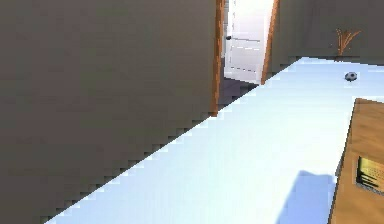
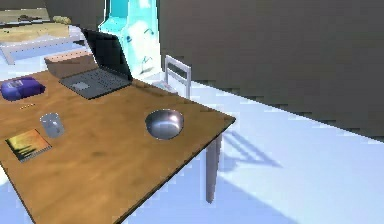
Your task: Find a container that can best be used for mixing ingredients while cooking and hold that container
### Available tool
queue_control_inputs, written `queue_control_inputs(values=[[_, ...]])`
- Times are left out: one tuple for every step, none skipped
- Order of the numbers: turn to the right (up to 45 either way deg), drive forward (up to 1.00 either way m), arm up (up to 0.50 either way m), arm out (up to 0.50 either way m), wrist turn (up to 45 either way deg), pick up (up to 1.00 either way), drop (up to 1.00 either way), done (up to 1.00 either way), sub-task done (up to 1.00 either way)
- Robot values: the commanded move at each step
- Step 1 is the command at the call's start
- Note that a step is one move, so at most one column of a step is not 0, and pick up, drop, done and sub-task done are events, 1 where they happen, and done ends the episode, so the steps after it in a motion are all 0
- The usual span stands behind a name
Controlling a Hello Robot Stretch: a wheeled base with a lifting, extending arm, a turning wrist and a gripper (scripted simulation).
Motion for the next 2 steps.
queue_control_inputs(values=[[0.0,0.0,0.5,0.0,0.0,0.0,0.0,0.0,0.0],[0.0,0.0,0.38,0.0,0.0,0.0,0.0,0.0,0.0]])
